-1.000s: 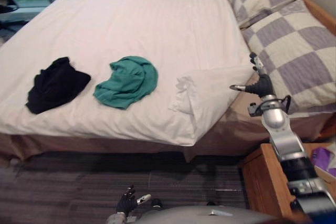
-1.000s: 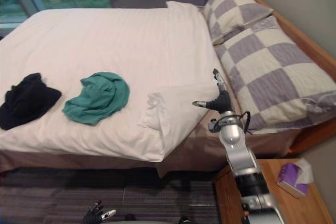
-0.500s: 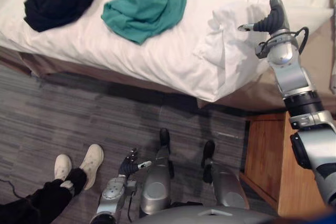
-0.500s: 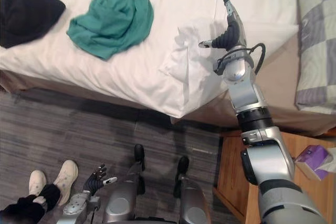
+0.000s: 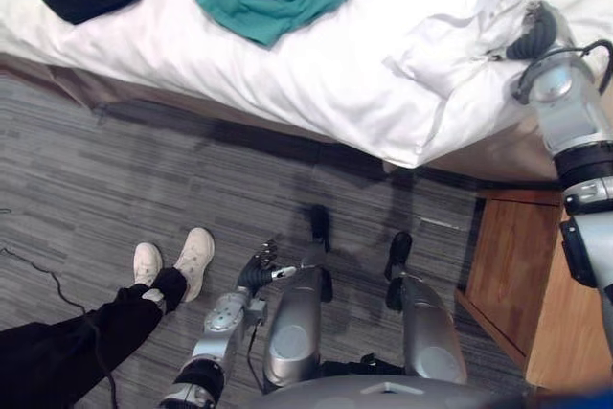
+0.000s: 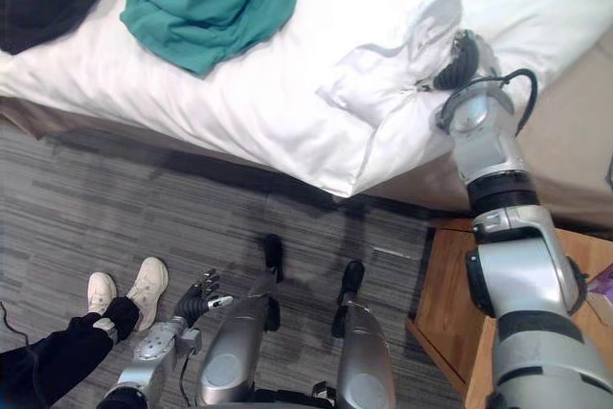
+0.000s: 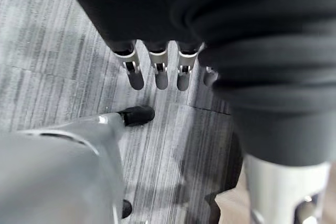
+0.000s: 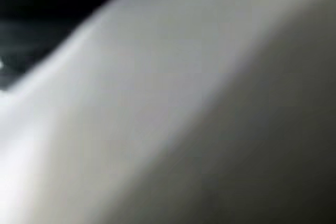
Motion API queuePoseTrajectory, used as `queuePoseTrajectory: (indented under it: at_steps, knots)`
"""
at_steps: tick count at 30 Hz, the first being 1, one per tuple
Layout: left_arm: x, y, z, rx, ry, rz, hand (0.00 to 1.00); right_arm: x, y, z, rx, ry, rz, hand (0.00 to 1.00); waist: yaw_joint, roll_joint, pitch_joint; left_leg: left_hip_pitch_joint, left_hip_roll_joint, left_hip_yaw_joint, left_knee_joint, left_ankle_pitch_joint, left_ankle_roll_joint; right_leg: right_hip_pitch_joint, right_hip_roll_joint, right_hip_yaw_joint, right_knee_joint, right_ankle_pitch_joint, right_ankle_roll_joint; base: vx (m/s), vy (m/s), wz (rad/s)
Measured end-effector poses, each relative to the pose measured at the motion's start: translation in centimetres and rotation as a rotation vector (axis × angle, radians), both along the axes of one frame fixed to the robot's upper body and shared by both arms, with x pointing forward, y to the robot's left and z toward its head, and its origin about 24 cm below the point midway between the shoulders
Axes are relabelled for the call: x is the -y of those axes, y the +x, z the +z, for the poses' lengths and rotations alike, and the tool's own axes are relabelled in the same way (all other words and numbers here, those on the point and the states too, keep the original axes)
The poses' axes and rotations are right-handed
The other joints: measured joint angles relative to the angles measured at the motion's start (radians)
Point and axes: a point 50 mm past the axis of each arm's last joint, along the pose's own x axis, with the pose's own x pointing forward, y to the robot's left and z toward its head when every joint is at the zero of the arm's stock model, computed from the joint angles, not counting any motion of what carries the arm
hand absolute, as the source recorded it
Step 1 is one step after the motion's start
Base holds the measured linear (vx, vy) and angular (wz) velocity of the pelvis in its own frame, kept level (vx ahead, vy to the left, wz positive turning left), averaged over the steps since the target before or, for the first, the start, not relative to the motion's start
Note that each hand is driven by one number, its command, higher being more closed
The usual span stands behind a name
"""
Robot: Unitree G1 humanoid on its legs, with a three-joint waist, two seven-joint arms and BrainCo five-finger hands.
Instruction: Tidy the bed and pick cloth on bed and put in laundry
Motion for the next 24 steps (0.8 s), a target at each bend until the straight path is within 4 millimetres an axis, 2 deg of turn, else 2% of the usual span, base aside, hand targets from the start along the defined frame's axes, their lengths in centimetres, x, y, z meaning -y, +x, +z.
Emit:
queuePoseTrajectory:
  at_steps: [5, 7, 10, 14, 15, 16, 17, 18, 20, 21, 23, 24]
  knots:
    - [0.0, 0.0, 0.0, -0.002, -0.005, -0.010, 0.00, 0.7, -0.3, -1.2, 0.049, 0.120, -0.015, 1.00, 0.000, -0.003, -0.001, 0.010, 0.000, 0.006, 0.000, 0.001, 0.002, 0.008, -0.005, 0.006, -0.004, 0.002, 0.002, 0.02, -0.006, -0.02]
    - [0.0, 0.0, 0.0, -0.002, -0.005, -0.010, 0.00, 0.9, -0.8, -2.2, 0.077, 0.186, -0.019, 1.00, -0.001, -0.006, -0.001, 0.027, 0.000, 0.013, 0.000, 0.001, 0.002, 0.027, -0.004, 0.010, -0.013, 0.004, 0.005, 0.05, -0.011, -0.08]
    - [-0.1, -0.4, -0.2, -0.008, -0.008, 0.007, 0.00, 1.1, -2.0, -5.1, 0.113, 0.321, -0.016, 1.00, -0.003, -0.024, -0.006, 0.075, -0.002, 0.035, 0.000, -0.014, -0.015, 0.076, 0.002, 0.029, -0.038, 0.008, 0.008, 0.06, -0.010, -0.19]
    - [-1.2, -1.8, -0.8, -0.044, 0.007, 0.055, 0.00, 0.3, -4.3, -10.0, 0.138, 0.522, -0.011, 1.00, -0.038, -0.091, -0.044, 0.111, 0.007, 0.080, 0.000, -0.035, -0.021, 0.094, 0.015, 0.073, -0.059, 0.012, 0.009, 0.08, -0.028, -0.31]
    - [-1.2, -2.0, -1.0, -0.051, 0.013, 0.056, 0.00, 0.4, -4.9, -11.0, 0.134, 0.558, -0.021, 1.00, -0.042, -0.100, -0.051, 0.120, 0.008, 0.088, 0.000, -0.039, -0.022, 0.102, 0.016, 0.078, -0.064, 0.012, 0.010, 0.11, -0.030, -0.29]
    - [-1.2, -2.5, -1.2, -0.066, 0.018, 0.060, 0.00, 0.6, -6.1, -13.0, 0.120, 0.620, -0.050, 0.00, -0.052, -0.115, -0.071, 0.137, 0.009, 0.094, 0.000, -0.046, -0.023, 0.118, 0.018, 0.087, -0.072, 0.013, 0.010, 0.14, -0.034, -0.29]
    - [-1.2, -3.2, -1.6, -0.086, 0.023, 0.065, 0.00, 0.8, -7.3, -14.7, 0.108, 0.676, -0.079, 0.00, -0.057, -0.124, -0.097, 0.154, 0.011, 0.109, 0.000, -0.055, -0.025, 0.129, 0.020, 0.102, -0.078, 0.012, 0.010, 0.14, -0.034, -0.31]
    - [-1.2, -3.5, -1.8, -0.098, 0.028, 0.067, 0.00, 0.9, -7.9, -15.6, 0.103, 0.704, -0.091, 0.00, -0.057, -0.127, -0.110, 0.164, 0.011, 0.116, 0.000, -0.058, -0.026, 0.138, 0.022, 0.109, -0.083, 0.012, 0.010, 0.12, -0.031, -0.33]
    - [-1.1, -5.1, -2.7, -0.144, 0.033, 0.094, 0.00, 0.6, -9.9, -17.7, 0.121, 0.814, -0.121, 0.00, -0.071, -0.124, -0.161, 0.204, 0.012, 0.125, 0.000, -0.074, -0.030, 0.174, 0.024, 0.125, -0.096, 0.008, 0.015, 0.11, -0.030, -0.24]
    - [-1.1, -5.6, -2.9, -0.153, 0.037, 0.098, 0.00, 0.5, -10.2, -18.2, 0.135, 0.854, -0.126, 0.00, -0.073, -0.123, -0.171, 0.216, 0.014, 0.130, 0.000, -0.079, -0.032, 0.185, 0.025, 0.128, -0.100, 0.007, 0.016, 0.10, -0.022, -0.13]
    - [-0.9, -6.8, -3.5, -0.188, 0.028, 0.125, 0.00, 0.0, -11.7, -20.3, 0.194, 1.070, -0.155, 0.00, -0.081, -0.115, -0.223, 0.253, 0.016, 0.144, -0.001, -0.095, -0.040, 0.226, 0.028, 0.134, -0.118, 0.003, 0.016, 0.09, -0.014, -0.11]
    - [-0.7, -7.1, -3.7, -0.195, 0.022, 0.130, 0.00, -0.3, -12.1, -20.8, 0.205, 1.123, -0.163, 0.00, -0.081, -0.112, -0.238, 0.261, 0.017, 0.147, -0.002, -0.100, -0.040, 0.234, 0.029, 0.135, -0.121, 0.000, 0.017, 0.08, -0.009, -0.09]
